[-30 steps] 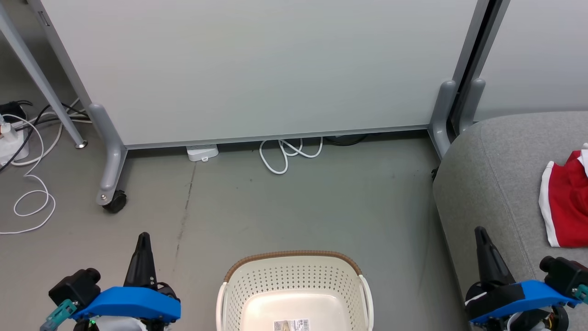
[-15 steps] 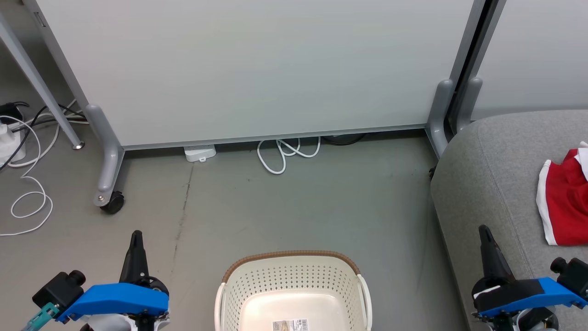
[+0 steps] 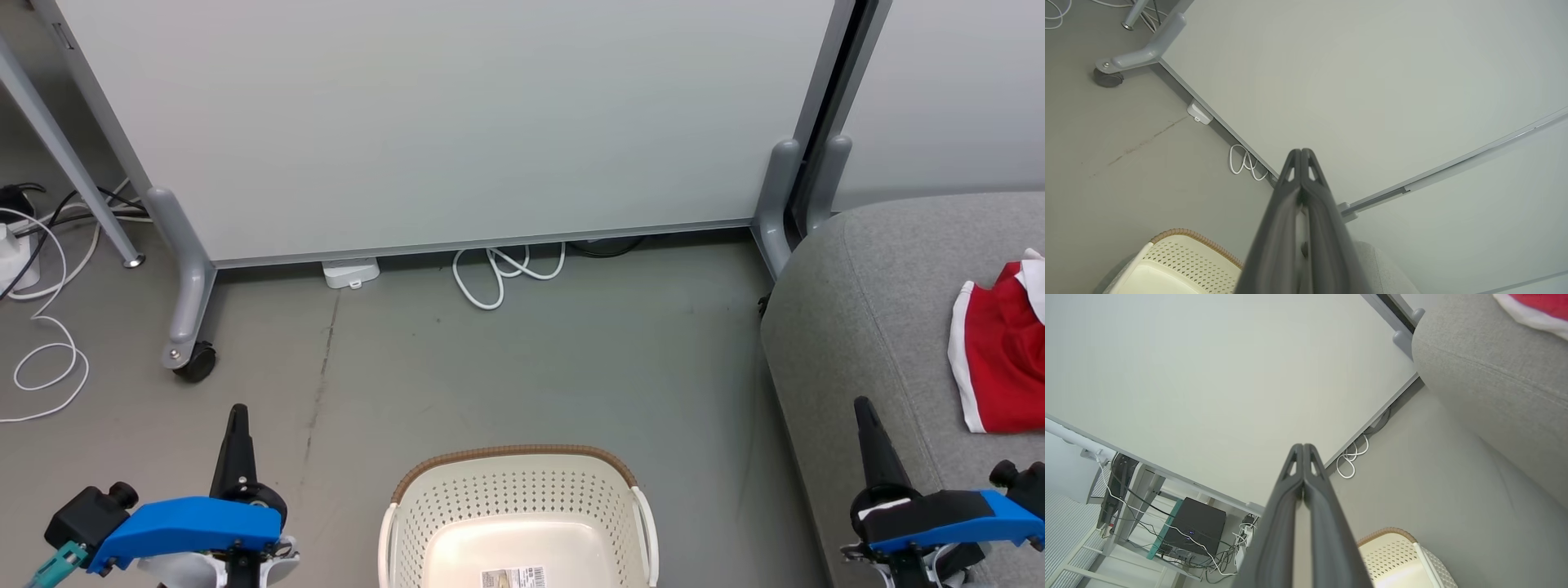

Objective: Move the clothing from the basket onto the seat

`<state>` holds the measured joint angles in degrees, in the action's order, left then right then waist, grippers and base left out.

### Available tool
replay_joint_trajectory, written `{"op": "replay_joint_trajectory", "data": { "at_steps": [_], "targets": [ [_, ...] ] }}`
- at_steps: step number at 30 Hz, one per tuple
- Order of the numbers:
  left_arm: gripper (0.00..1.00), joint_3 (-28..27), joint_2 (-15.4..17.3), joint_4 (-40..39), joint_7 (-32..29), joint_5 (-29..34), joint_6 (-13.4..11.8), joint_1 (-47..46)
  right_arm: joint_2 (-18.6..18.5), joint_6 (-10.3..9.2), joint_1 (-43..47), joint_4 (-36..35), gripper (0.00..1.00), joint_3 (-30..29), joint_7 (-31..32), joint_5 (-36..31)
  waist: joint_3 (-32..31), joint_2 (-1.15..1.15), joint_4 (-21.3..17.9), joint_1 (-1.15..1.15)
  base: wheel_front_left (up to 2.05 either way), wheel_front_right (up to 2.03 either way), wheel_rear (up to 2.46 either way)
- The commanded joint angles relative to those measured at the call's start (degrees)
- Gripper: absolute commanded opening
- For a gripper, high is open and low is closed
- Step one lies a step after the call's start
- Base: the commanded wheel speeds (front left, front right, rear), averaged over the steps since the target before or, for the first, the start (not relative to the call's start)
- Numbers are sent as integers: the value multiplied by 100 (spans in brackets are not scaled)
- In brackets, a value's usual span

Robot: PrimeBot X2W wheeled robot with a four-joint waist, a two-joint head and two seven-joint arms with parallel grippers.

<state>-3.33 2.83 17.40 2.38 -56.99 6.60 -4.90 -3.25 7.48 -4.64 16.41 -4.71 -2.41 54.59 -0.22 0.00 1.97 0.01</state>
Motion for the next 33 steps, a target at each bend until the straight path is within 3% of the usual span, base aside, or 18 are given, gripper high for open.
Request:
{"op": "replay_joint_trajectory", "data": {
  "at_steps": [1,33],
  "targets": [
    [0,-52,9,-101,-41,-161,-22,-145,4,2,-171,-82,0,-25,46,180,0,0,-4,0,0,0,0],
    [0,-213,8,-325,-510,-1978,-53,-168,24,2,-229,-142,0,-120,519,2120,8,0,-94,0,0,0,0]
  ]
}}
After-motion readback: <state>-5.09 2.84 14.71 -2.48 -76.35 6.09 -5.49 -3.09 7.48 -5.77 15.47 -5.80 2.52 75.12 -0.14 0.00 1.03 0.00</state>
